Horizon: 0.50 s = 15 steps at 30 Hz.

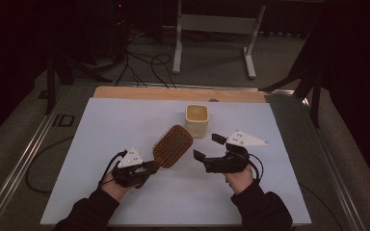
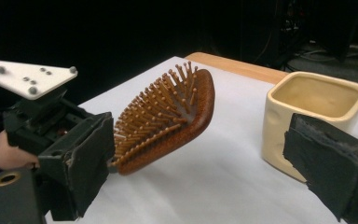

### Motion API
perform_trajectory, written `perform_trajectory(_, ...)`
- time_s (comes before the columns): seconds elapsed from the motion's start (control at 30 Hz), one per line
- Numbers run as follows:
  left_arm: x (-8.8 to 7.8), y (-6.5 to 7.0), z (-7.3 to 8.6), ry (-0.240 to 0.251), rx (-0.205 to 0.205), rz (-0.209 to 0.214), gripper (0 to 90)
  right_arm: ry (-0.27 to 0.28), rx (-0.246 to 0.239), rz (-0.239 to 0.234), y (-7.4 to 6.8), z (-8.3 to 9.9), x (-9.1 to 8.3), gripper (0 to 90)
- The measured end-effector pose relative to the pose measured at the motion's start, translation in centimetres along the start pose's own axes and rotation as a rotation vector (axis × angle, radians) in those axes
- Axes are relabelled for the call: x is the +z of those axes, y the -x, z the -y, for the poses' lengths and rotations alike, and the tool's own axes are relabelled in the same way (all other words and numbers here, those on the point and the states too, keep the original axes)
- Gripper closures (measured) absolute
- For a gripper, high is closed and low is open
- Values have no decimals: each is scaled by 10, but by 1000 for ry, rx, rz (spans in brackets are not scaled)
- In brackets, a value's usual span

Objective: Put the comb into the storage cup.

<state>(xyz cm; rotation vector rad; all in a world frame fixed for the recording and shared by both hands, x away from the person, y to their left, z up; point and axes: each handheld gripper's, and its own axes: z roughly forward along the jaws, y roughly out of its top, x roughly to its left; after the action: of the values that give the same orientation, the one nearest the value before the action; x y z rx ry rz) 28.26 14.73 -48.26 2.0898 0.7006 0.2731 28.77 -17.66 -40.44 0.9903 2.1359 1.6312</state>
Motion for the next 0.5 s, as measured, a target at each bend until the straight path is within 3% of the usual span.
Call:
perform_trajectory(0.1, 0, 0, 0, 6, 0, 3, 740, -3, 18, 10, 0, -1, 6, 84)
perform_trajectory(0.2, 0, 1, 0, 16, 0, 8, 740, -9, 69, 7, 2, -3, 14, 84)
perform_trajectory(0.5, 2, 3, -1, 26, 18, 13, 740, -33, 219, -50, 0, 1, 37, 83)
